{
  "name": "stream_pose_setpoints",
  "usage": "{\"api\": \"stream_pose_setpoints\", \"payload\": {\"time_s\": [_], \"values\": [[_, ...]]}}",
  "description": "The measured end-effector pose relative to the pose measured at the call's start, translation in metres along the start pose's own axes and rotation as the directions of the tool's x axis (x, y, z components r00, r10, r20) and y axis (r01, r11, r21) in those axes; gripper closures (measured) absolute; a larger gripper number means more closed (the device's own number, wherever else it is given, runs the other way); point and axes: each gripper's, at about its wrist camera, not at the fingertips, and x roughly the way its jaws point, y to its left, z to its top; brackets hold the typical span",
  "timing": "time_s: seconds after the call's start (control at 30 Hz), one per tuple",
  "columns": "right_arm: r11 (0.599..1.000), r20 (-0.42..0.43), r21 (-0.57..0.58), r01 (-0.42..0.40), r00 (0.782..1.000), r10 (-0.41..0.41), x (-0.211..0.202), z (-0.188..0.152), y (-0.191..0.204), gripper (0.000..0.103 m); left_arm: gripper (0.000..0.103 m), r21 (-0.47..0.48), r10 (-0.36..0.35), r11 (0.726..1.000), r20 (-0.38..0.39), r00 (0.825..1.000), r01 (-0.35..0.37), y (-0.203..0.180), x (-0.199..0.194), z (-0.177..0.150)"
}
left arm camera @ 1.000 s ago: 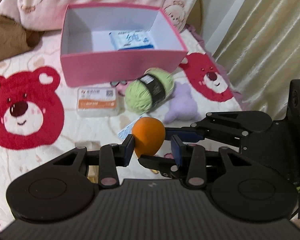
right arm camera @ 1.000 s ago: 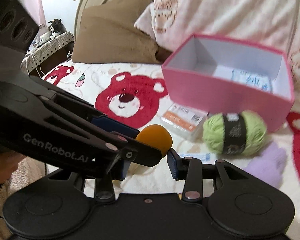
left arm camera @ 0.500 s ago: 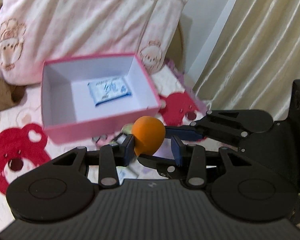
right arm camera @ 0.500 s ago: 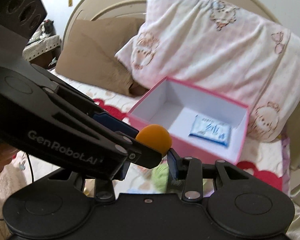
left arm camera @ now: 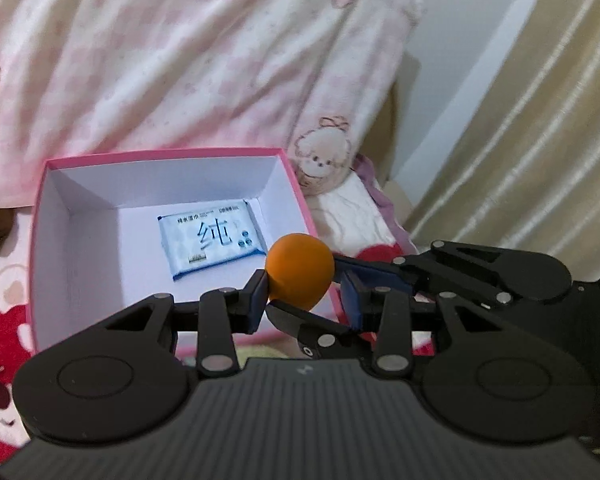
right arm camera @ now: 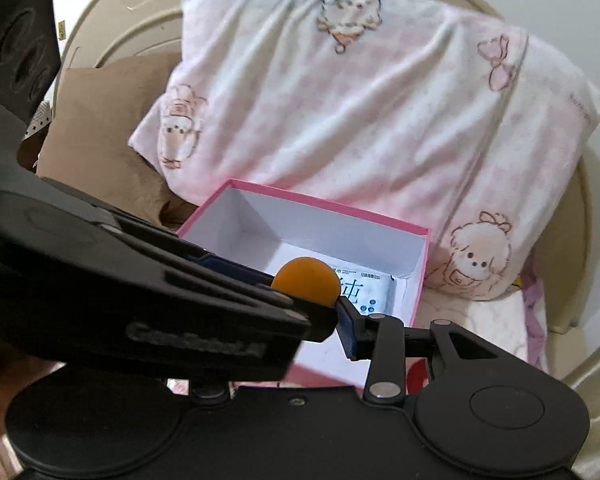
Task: Organize objects
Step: 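Carry the orange sponge into the pink box and release it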
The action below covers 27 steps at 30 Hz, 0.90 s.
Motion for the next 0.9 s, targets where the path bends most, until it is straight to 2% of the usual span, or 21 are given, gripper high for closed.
{"api": "stream_pose_setpoints", "payload": {"time_s": [0.1,0.17,0.23,0.37,0.7,0.8,0.9], "values": [[1.000,-0.021,0.017,-0.019,1.000,0.019,0.029,0.004,-0.014,0.058,0.065,-0.055,0.005,0.998,0.014,1.000,-0.005,0.016,0.026,0.006],[0.999,-0.026,0.031,-0.037,0.999,0.038,0.048,0.006,-0.021,0.058,0.065,-0.090,0.033,0.995,0.034,0.999,-0.030,0.026,0.041,0.008],[0.997,-0.042,0.047,-0.064,0.997,0.066,0.068,0.007,-0.028,0.058,0.065,-0.110,0.060,0.992,0.033,0.998,-0.056,0.035,0.056,0.010],[0.993,-0.098,0.075,-0.091,0.990,0.098,0.103,0.005,-0.036,0.058,0.065,-0.166,0.067,0.984,-0.003,0.998,-0.067,0.056,0.086,0.010],[0.998,-0.219,0.052,-0.032,0.975,0.043,0.156,-0.004,-0.042,0.060,0.065,-0.337,0.023,0.941,-0.054,0.998,-0.040,0.091,0.141,-0.007],[1.000,-0.231,0.004,-0.015,0.973,0.016,0.162,-0.008,-0.037,0.061,0.065,-0.341,0.026,0.939,-0.064,0.998,-0.046,0.093,0.146,-0.012],[1.000,-0.224,-0.010,-0.025,0.974,0.022,0.163,-0.012,-0.037,0.061,0.062,-0.320,0.053,0.945,-0.060,0.997,-0.070,0.093,0.146,-0.015]]}}
